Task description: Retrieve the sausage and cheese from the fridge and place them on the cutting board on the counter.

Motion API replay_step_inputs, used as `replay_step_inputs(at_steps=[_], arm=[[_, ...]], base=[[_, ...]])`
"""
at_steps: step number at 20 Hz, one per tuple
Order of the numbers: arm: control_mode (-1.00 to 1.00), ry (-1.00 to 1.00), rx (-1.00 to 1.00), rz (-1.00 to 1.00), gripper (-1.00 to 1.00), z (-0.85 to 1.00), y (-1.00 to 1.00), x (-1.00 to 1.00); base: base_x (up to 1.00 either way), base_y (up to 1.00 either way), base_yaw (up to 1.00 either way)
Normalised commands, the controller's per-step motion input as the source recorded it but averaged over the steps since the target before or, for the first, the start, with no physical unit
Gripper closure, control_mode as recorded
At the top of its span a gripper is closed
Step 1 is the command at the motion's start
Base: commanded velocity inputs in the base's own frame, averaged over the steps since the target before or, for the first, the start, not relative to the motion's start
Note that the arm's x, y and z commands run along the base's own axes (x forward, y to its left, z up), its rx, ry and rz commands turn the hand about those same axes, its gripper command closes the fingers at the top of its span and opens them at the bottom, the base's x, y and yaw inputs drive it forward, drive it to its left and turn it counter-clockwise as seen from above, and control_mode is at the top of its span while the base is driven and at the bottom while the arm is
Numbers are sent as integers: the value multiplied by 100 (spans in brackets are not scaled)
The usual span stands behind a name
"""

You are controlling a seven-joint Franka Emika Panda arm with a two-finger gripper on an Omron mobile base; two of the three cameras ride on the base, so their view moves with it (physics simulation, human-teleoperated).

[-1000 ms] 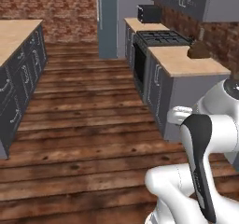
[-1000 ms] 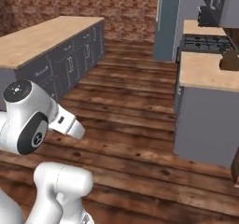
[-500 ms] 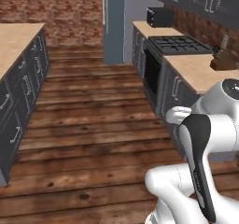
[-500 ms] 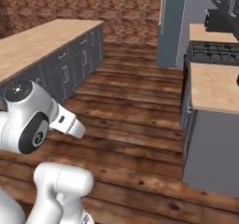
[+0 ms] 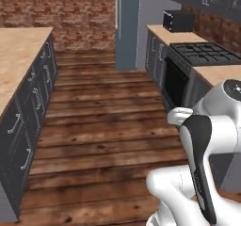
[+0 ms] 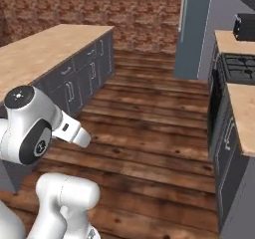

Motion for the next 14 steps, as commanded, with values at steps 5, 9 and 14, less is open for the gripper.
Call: replay_step_inputs(at_steps=[5, 9, 14], arm=[[100, 0, 0, 0, -100, 0, 0, 0], [100, 0, 0, 0, -100, 0, 0, 0], [100, 0, 0, 0, -100, 0, 0, 0]], base=[[100, 63, 0], [100, 58, 0], [100, 45, 0]])
